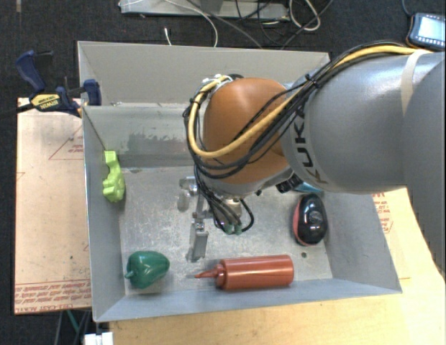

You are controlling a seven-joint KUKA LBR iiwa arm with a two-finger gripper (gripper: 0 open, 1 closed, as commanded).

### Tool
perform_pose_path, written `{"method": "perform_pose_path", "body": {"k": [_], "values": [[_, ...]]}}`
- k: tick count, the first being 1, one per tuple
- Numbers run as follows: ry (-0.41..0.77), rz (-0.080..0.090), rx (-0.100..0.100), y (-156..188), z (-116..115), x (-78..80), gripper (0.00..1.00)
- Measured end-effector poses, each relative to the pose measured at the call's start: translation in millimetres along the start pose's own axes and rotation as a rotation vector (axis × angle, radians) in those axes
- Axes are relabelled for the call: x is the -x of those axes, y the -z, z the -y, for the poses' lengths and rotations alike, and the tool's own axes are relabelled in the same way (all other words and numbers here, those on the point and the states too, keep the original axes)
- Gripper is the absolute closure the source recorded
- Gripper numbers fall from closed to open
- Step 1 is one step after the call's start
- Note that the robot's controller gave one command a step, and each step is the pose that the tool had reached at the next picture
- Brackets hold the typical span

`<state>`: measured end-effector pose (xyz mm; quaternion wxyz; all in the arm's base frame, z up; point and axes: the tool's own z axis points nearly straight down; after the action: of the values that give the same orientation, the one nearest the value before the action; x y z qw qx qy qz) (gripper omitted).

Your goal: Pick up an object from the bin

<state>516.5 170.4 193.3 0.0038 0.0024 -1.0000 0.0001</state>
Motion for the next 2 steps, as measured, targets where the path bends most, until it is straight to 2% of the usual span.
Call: {"method": "perform_pose_path", "body": {"k": [1, 2], "values": [[-0.005, 0.008, 0.001, 4.6, 1.2, 1.9, 0.0], [0.187, 0.01, 0.002, -110.2, -57.0, -27.4, 0.0]]}}
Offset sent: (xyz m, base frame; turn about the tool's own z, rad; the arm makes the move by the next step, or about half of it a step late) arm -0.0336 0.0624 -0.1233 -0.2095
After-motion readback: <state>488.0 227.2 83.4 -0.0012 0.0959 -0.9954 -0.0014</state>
